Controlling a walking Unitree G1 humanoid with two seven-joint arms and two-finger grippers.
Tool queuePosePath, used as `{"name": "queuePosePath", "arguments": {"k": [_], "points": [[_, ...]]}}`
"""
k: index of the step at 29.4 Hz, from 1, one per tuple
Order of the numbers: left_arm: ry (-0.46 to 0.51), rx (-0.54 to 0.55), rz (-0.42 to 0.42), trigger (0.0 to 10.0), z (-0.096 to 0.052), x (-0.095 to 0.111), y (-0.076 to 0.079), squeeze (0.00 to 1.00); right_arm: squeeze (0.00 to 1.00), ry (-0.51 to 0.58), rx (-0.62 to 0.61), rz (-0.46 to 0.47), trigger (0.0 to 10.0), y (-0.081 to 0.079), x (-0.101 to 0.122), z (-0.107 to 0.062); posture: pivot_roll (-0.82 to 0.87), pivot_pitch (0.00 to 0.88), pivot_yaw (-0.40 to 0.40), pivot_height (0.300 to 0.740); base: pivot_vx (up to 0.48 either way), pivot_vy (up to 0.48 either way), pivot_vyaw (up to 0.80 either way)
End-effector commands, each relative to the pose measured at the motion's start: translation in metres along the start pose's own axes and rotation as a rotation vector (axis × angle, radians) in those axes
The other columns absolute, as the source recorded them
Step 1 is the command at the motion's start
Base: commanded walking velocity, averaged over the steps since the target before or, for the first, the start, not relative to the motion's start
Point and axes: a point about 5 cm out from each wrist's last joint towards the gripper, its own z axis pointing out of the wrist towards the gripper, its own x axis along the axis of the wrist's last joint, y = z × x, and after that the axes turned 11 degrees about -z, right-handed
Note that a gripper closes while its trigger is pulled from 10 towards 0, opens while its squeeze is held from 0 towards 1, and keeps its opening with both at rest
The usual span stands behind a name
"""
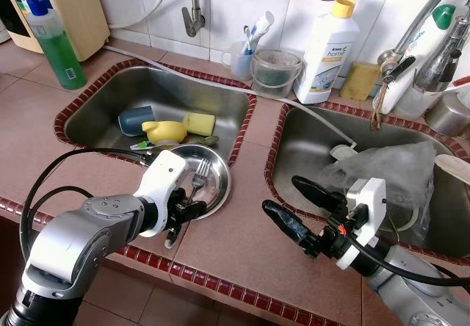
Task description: Kitchen organization
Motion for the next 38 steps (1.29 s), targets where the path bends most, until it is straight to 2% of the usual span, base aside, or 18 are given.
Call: {"name": "queuePosePath", "arguments": {"k": [1,18,38], "points": [[-0.013,-0.002,0.008,0.0,-0.001,0.0,0.001,0.0,0.0,-0.001,0.052,0.005,10.0,-0.008,0.003,-0.001,0.07,0.127,-0.055,0.74,0.0,0.0,0.0],[-0.013,-0.024,0.018,0.0,-0.002,0.001,0.003,0.0,0.0,-0.047,0.085,0.015,10.0,-0.011,-0.001,-0.004,0.08,0.123,-0.055,0.74,0.0,0.0,0.0],[-0.05,-0.152,0.11,0.0,-0.007,-0.003,0.017,0.0,0.0,-0.049,0.071,0.008,10.0,-0.007,-0.001,-0.003,0.07,0.117,-0.046,0.74,0.0,0.0,0.0]]}}
